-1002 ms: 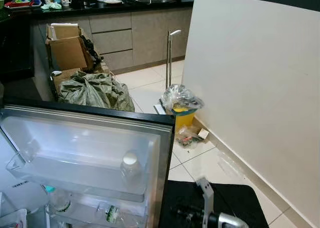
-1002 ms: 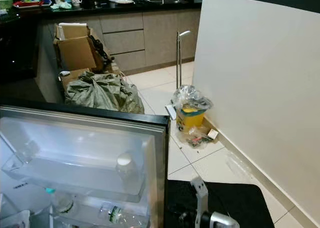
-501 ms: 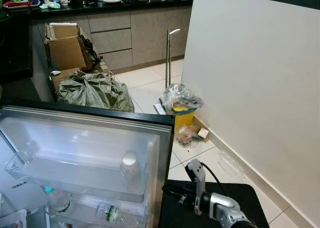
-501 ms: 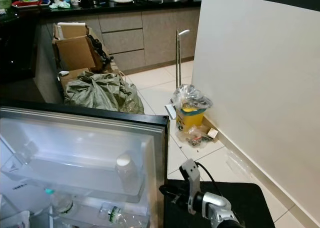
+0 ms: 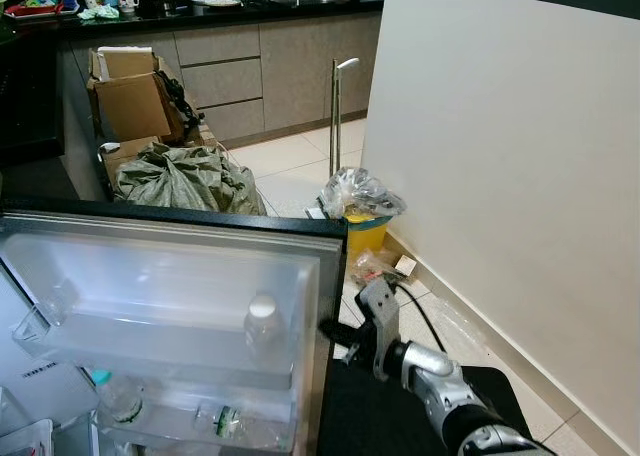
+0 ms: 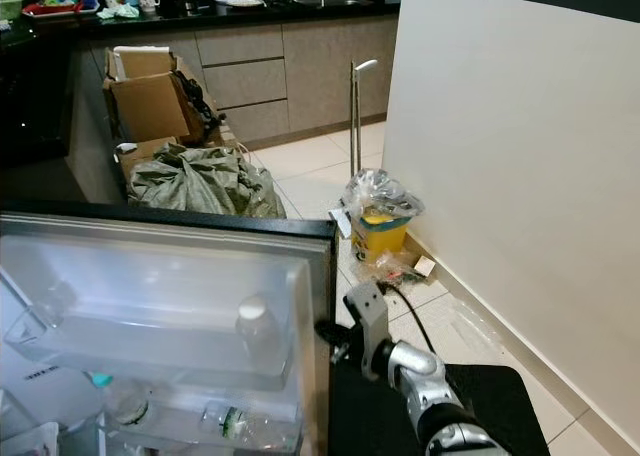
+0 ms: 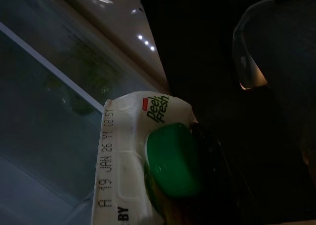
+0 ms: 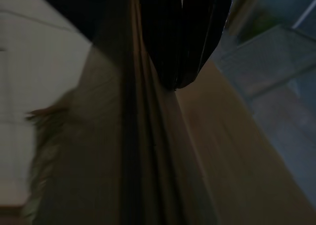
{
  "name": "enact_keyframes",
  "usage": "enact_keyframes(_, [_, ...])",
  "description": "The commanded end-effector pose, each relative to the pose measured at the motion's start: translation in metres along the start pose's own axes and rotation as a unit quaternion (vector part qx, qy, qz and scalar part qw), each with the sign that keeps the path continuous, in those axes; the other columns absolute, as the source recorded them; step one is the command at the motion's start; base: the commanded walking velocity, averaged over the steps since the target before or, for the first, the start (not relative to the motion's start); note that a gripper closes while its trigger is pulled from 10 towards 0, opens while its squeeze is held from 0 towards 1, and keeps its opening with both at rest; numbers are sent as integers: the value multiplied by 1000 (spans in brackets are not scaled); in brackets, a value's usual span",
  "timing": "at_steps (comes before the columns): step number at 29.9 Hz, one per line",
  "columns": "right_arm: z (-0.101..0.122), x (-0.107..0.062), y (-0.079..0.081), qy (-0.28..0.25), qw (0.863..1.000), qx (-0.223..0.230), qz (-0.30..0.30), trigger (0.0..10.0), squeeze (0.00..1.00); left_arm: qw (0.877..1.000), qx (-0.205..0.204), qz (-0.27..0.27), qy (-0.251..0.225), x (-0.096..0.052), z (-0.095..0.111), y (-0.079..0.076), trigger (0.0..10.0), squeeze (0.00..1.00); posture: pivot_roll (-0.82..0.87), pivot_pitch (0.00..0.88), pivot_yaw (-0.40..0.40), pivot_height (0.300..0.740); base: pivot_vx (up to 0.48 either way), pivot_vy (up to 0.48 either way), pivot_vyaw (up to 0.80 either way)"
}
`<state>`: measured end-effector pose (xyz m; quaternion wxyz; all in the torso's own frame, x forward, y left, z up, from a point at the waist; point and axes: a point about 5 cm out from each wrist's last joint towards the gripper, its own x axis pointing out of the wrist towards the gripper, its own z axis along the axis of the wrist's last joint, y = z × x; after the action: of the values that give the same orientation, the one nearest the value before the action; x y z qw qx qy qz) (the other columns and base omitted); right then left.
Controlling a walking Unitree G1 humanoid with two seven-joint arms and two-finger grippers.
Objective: Restocking fridge
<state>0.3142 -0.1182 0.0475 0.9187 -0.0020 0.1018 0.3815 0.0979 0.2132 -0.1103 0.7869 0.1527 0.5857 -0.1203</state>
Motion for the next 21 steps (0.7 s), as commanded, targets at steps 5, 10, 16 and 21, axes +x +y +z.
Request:
enact_keyframes(5, [11, -8, -21, -17, 997, -26, -77, 10000, 0, 1000, 4, 0, 8, 0, -4, -3, 10000, 0, -31, 0, -7, 740, 0, 0, 0])
enact_keyframes(10, [14, -14, -33, -14, 993, -36, -114, 10000, 0, 1000, 4, 1, 8, 0, -3, -3, 10000, 0, -29, 0, -9, 740, 0, 0, 0])
enact_keyframes(16, [24, -29, -58, -11, 984, -41, -172, 10000, 0, 1000, 3, 1, 8, 0, -4, -3, 10000, 0, -30, 0, -6, 740, 0, 0, 0])
enact_keyframes(21, [16, -24, -42, 5, 998, -25, -63, 10000, 0, 1000, 3, 0, 9, 0, -5, -3, 10000, 0, -28, 0, -7, 740, 0, 0, 0])
